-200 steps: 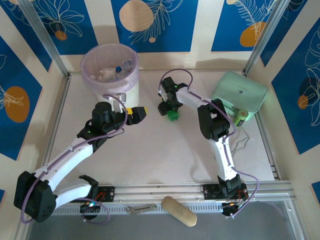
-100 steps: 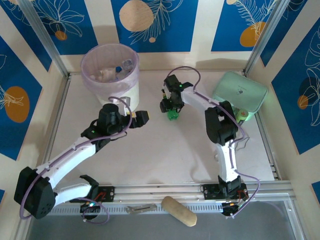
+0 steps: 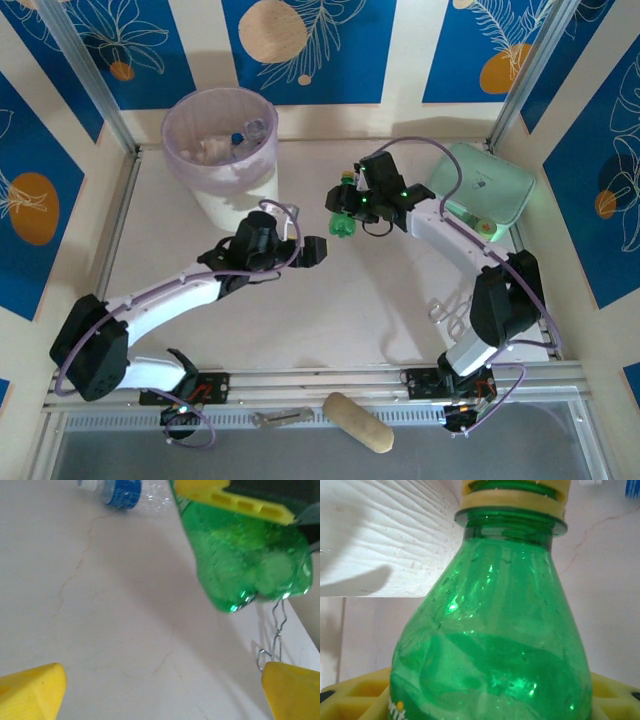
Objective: Put the plastic bottles in the bin
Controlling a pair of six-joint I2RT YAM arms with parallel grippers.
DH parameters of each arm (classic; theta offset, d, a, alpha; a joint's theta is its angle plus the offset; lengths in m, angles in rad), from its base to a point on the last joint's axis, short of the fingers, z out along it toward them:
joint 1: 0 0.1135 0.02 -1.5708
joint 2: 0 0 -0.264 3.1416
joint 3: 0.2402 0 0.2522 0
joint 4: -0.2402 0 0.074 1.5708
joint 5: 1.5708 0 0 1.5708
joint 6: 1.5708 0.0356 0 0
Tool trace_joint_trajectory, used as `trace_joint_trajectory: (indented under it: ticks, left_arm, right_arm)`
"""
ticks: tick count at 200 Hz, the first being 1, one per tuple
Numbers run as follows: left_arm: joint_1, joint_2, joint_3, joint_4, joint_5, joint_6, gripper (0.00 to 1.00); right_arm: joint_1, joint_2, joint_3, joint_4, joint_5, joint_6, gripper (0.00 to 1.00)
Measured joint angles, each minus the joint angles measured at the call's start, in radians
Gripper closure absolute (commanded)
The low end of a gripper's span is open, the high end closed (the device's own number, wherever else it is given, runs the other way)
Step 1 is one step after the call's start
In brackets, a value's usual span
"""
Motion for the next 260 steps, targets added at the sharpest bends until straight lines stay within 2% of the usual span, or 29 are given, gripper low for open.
trace_joint_trajectory:
  ticks: [47,103,175,230,260]
  left_arm:
    - [-0.022,0.08,0.057,0.085,0.05,0.0,0.04]
    - [-0.024,0.107,0.068,0.103,0.079,0.01,0.1]
    - [-0.024,0.107,0.068,0.125,0.124,0.01,0.07]
    - [-0.035,0.106,0.07,0.155,0.165,0.01,0.06]
    - [-0.035,0.106,0.07,0.156,0.165,0.011,0.1]
  right_arm:
    - [0.024,-0.049,-0.092,0.082,-0.031,0.126,0.51]
    - [0.024,-0.056,-0.132,0.124,-0.032,0.194,0.52]
    - [0.035,-0.092,-0.153,0.13,0.018,0.213,0.52]
    - [0.069,-0.105,-0.153,0.137,0.008,0.217,0.52]
    - [0.069,-0.119,-0.161,0.162,-0.013,0.228,0.52]
